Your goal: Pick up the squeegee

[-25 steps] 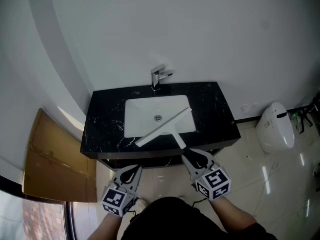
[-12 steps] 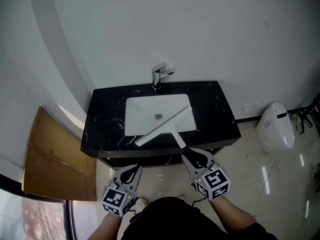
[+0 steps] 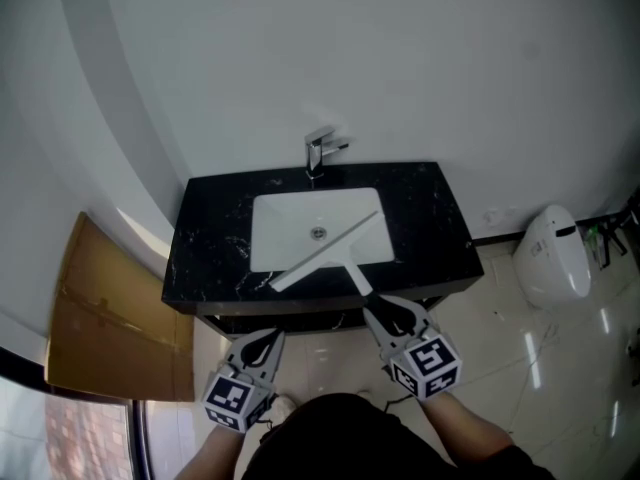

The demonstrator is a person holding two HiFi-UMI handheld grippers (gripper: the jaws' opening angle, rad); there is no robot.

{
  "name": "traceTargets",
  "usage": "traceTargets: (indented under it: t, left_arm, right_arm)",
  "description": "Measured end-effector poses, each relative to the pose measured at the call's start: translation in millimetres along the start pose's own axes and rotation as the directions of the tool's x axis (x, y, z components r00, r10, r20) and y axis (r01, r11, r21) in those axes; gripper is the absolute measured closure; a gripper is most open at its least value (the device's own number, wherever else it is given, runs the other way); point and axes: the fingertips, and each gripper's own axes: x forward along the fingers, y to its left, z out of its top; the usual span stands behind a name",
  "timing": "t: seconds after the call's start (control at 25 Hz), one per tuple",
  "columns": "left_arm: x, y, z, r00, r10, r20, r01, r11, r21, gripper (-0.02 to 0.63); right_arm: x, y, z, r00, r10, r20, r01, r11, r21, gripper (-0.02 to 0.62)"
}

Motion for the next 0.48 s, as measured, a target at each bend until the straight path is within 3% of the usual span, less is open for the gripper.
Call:
traceTargets:
  t: [0.48]
  left_arm:
    - [4.4,2.2,-0.4,1.0,0.004,-0.008,-0.004,1.0,0.005,0.611]
  right_arm:
    - [3.7,-3.1,1.3,1.0,0.014,-0.003,-0.014,1.0,-0.005,0.494]
